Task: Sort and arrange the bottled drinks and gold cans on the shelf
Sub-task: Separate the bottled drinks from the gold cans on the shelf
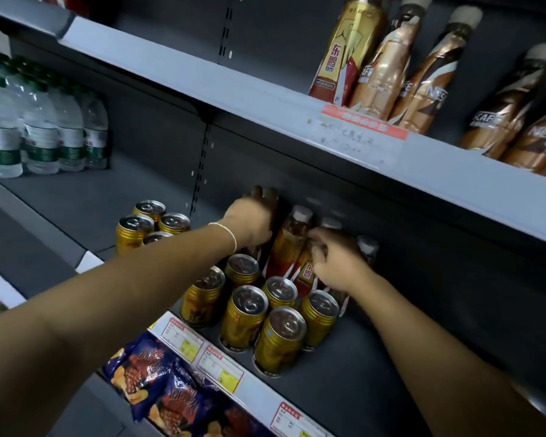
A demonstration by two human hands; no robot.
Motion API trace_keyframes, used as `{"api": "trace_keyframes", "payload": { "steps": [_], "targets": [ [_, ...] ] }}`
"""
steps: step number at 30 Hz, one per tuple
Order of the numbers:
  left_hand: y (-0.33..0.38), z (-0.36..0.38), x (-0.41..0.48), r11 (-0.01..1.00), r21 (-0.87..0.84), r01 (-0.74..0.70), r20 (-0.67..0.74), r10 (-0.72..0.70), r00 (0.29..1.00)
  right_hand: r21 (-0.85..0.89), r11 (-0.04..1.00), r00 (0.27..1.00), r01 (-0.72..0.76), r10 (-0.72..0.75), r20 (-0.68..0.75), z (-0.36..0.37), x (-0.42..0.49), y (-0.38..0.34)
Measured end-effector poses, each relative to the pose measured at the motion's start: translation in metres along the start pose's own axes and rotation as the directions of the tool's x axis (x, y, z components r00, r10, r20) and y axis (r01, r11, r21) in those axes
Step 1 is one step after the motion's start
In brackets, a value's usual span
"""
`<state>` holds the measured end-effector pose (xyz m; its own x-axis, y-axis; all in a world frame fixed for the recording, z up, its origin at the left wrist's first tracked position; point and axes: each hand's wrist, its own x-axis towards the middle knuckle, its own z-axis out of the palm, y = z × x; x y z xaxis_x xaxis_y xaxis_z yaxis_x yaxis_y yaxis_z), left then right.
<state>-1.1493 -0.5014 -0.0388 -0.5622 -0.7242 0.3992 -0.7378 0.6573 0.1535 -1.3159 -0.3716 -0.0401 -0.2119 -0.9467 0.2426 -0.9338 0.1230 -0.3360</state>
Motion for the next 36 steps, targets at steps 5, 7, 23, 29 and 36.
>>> {"api": "trace_keyframes", "payload": {
  "steps": [5,7,23,29,36],
  "targets": [
    [0.040,-0.025,-0.027,0.999,-0.017,-0.033,0.128,0.035,0.991,0.040,0.999,0.970,0.029,-0.038,0.239,-0.006,-0.033,0.022],
    [0.053,-0.027,-0.037,0.998,-0.045,-0.053,0.239,0.062,0.969,0.042,0.999,0.945,0.013,-0.026,0.326,-0.005,-0.042,0.025],
    [0.092,0.001,-0.075,0.999,-0.003,-0.033,0.525,0.030,0.851,0.060,0.996,0.986,-0.062,0.051,0.160,0.010,-0.102,0.043],
    [0.111,0.007,-0.078,0.993,-0.010,0.114,0.455,-0.097,0.885,0.154,0.982,0.994,-0.111,0.112,-0.001,-0.011,-0.144,0.061],
    [0.149,-0.008,-0.091,0.993,-0.075,0.095,0.237,-0.075,0.969,0.186,0.981,0.976,-0.051,0.088,-0.199,-0.042,-0.206,0.079]
  ]
}}
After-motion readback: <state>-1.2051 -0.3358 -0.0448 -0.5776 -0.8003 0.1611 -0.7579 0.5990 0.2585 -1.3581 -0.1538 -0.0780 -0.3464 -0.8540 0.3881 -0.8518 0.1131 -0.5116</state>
